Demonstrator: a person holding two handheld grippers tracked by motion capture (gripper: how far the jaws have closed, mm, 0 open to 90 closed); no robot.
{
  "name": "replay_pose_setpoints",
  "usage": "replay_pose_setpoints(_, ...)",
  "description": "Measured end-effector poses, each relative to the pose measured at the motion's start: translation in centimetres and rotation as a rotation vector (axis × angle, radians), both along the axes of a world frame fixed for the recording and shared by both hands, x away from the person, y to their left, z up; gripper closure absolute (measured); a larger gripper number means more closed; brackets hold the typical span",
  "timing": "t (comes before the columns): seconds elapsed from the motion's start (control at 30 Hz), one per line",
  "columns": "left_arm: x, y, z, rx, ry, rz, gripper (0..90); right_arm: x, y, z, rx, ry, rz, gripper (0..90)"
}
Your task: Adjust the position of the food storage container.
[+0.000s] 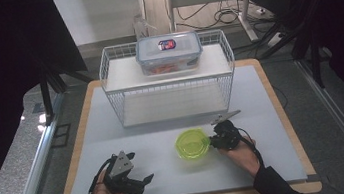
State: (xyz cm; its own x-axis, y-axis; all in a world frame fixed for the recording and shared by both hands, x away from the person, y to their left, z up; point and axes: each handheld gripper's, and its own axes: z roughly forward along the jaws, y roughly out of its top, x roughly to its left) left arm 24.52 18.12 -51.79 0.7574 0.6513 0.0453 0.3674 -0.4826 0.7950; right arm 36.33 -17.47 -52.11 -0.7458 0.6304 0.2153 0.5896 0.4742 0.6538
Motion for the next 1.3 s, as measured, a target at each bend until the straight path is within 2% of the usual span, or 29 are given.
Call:
replay_pose_setpoints(0.33, 0.0, 0.1, 0.0, 0.001, 0.002, -0.004, 5.1, -0.1, 2.5, -0.2, -0.019, -0.032, 0.044, 90.0)
replay_pose_setpoints(0.37, 0.0, 0.1, 0.0, 0.001, 0.002, -0.004, 5.1, -0.1, 2.5, -0.2, -0.019, -0.032, 0.044, 90.0)
replay_pose_setpoints(0.4, 0.0, 0.1, 0.0, 0.001, 0.003, -0.004, 5.1, -0.2, 2.4, -0.2, -0.049, -0.052, 0.042, 90.0)
replay_pose_setpoints(0.6, 0.0, 0.1, 0.0, 0.001, 0.003, -0.004, 5.1, -0.1, 1.4, 0.3, -0.059, -0.075, 0.014, 86.2)
replay_pose_setpoints(0.63, 0.0, 0.1, 0.0, 0.002, 0.004, -0.003, 5.2, -0.1, 1.0, 0.5, -0.077, -0.100, 0.004, 83.6)
replay_pose_setpoints(0.7, 0.0, 0.1, 0.0, 0.002, 0.005, -0.002, 5.1, -0.1, 0.7, 0.7, -0.084, -0.108, -0.003, 81.9)
replay_pose_setpoints(0.73, 0.0, 0.2, 0.0, 0.002, 0.006, 0.002, 5.1, -0.2, 0.2, 1.0, -0.090, -0.127, -0.008, 77.0)
replay_pose_setpoints(0.77, 0.0, 0.2, 0.0, 0.002, 0.006, 0.002, 5.1, -0.2, 0.2, 1.0, -0.090, -0.127, -0.008, 77.0)
replay_pose_setpoints(0.8, 0.1, 0.2, 0.0, 0.001, 0.010, 0.004, 5.1, -0.3, -0.3, 1.4, -0.091, -0.152, -0.020, 69.8)
replay_pose_setpoints(0.9, 0.1, 0.4, -0.1, 0.006, 0.015, 0.009, 5.2, -0.6, -1.1, 2.0, -0.071, -0.165, -0.037, 58.0)
replay_pose_setpoints(0.93, 0.1, 0.4, -0.1, 0.006, 0.015, 0.009, 5.4, -0.6, -1.1, 2.0, -0.071, -0.165, -0.037, 58.0)
replay_pose_setpoints(0.97, 0.1, 0.4, -0.1, 0.011, 0.017, 0.013, 5.7, -0.8, -1.6, 2.3, -0.052, -0.165, -0.038, 51.2)
replay_pose_setpoints(1.03, 0.1, 0.4, -0.1, 0.013, 0.019, 0.014, 5.8, -0.9, -1.9, 2.5, -0.043, -0.176, -0.036, 44.6)
replay_pose_setpoints(1.3, 0.2, 0.4, -0.3, 0.025, 0.023, 0.014, 5.9, -1.3, -2.2, 2.8, -0.014, -0.214, -0.018, 19.4)
